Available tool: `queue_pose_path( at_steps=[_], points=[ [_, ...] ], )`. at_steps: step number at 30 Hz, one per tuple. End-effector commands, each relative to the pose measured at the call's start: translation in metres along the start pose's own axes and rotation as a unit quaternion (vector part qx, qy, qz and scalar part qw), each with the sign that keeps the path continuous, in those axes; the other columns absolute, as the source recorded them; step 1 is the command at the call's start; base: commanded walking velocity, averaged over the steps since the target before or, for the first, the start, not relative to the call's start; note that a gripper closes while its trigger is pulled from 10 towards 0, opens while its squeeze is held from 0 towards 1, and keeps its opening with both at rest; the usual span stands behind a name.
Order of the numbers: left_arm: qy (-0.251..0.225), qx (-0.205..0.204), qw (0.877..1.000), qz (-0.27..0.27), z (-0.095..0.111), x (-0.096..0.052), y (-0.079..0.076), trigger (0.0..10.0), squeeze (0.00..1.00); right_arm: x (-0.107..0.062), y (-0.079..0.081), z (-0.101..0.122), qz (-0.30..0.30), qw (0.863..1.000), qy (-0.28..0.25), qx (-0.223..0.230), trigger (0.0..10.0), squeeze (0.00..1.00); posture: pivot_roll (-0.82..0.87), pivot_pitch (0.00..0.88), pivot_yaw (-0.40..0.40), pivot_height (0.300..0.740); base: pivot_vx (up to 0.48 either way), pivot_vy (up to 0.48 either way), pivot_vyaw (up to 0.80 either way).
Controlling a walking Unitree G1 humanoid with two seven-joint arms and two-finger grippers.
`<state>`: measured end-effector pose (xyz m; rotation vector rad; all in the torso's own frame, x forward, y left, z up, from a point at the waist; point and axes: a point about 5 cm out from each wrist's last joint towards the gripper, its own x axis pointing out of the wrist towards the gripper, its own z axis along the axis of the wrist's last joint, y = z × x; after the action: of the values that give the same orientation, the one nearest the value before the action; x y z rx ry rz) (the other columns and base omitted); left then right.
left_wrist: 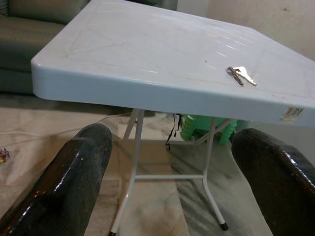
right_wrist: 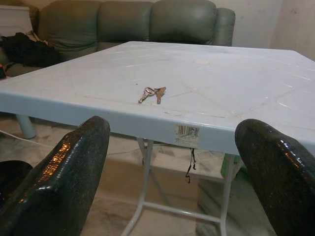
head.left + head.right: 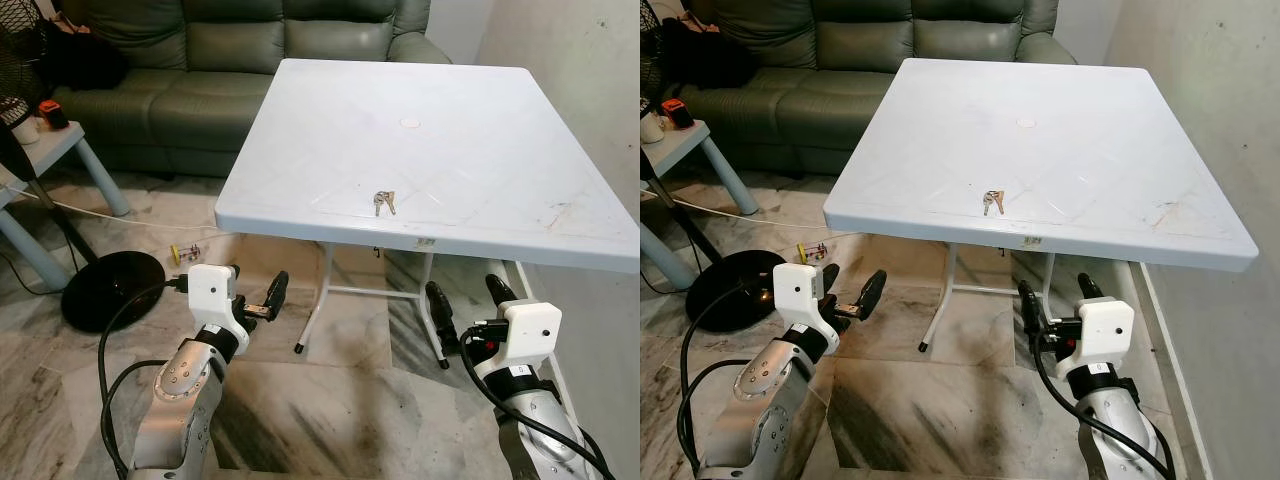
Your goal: Hang keys on a hook
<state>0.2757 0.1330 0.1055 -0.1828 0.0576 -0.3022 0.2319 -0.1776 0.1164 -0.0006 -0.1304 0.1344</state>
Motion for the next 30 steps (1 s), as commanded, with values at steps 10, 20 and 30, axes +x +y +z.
queue_pose_path(
  at_steps=[10, 20, 30],
  points=[
    [-0.004, 0.009, 1.0, -0.008, 0.006, 0.001, -0.001, 10.0, 0.0, 0.005, 0.003, 0.008, 0.001, 1.0, -0.017, 0.007, 10.0, 0.0, 0.09, 0.065, 0.011, 0.74, 0.223, 0.0, 0.0],
    [0.001, 0.007, 1.0, -0.018, 0.003, 0.001, -0.005, 10.0, 0.0, 0.005, 0.005, 0.008, 0.007, 1.0, -0.016, 0.007, 10.0, 0.0, 0.09, 0.056, 0.01, 0.74, 0.333, 0.0, 0.0],
    [0.001, 0.003, 1.0, -0.021, 0.002, 0.001, -0.008, 10.0, 0.0, 0.006, 0.006, 0.007, 0.016, 1.0, -0.014, 0.006, 10.0, 0.0, 0.1, 0.056, 0.004, 0.74, 0.333, 0.0, 0.0]
  ],
)
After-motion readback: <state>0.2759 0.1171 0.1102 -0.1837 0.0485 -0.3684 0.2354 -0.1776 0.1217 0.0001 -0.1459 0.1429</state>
